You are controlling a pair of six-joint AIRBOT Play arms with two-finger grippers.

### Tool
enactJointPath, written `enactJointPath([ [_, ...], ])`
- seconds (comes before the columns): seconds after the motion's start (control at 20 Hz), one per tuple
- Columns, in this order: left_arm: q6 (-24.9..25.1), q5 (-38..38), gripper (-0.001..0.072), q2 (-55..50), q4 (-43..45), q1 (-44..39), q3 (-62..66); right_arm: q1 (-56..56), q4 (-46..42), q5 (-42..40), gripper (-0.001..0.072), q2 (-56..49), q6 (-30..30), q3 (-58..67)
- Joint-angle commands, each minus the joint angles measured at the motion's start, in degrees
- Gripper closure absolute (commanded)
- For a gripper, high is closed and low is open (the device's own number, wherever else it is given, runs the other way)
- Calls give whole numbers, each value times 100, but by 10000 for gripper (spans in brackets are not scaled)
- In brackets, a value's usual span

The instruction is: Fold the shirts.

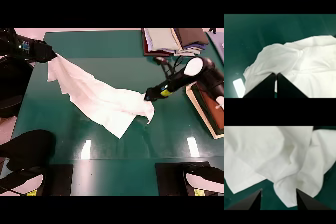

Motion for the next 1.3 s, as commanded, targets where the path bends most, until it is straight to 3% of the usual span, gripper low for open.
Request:
enactJointPath([
  [0.0, -2, 0, 686, -2, 4, 2, -2, 446, 186, -560, 221, 278, -13, -632],
  [0.4, -2, -22, 686, -2, -15, 2, -2, 820, 105, -1384, 242, -103, 391, -315],
  [0.6, 0, -24, 686, -2, -17, 2, -2, 820, -887, -968, 243, -485, 918, 385],
  [1.1, 2, -24, 686, -2, -15, 2, -2, 837, -1222, -264, 253, -1099, 1169, 879],
  [1.25, 2, -24, 686, -2, -15, 2, -2, 861, -1215, -275, 297, -1300, 1176, 879],
])
